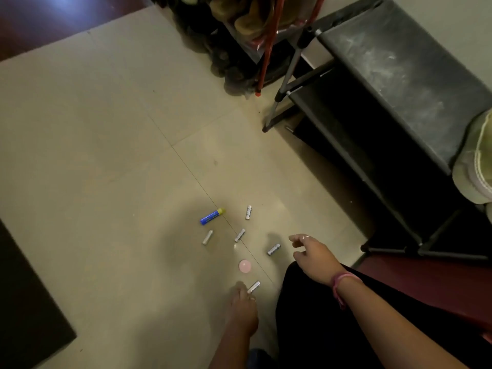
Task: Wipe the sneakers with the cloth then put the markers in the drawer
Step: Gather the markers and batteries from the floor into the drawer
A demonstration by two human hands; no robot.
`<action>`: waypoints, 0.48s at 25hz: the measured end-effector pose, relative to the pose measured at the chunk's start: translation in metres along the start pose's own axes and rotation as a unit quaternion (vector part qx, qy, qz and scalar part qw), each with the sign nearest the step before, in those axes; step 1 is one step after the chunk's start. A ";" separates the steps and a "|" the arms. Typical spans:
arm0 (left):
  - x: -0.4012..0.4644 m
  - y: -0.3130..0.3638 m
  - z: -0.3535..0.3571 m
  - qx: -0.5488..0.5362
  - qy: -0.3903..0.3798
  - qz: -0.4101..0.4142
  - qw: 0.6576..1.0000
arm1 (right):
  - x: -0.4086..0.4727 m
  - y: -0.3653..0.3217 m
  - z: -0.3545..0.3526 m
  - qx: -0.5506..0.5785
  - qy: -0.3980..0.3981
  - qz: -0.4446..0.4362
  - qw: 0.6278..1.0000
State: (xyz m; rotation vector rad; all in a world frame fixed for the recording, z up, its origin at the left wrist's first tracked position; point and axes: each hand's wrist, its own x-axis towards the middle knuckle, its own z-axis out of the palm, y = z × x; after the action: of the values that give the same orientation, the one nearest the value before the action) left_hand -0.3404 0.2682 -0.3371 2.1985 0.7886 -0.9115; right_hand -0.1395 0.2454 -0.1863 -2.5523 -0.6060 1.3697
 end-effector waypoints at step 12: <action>0.038 0.009 0.024 0.063 -0.115 0.001 0.991 | 0.006 -0.015 -0.009 -0.056 -0.048 -0.003 0.997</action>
State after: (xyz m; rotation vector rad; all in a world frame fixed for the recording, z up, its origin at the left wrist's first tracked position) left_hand -0.3210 0.2558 -0.3770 2.1484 0.6349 -1.2177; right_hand -0.1326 0.2623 -0.1806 -2.5795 -0.7266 1.5047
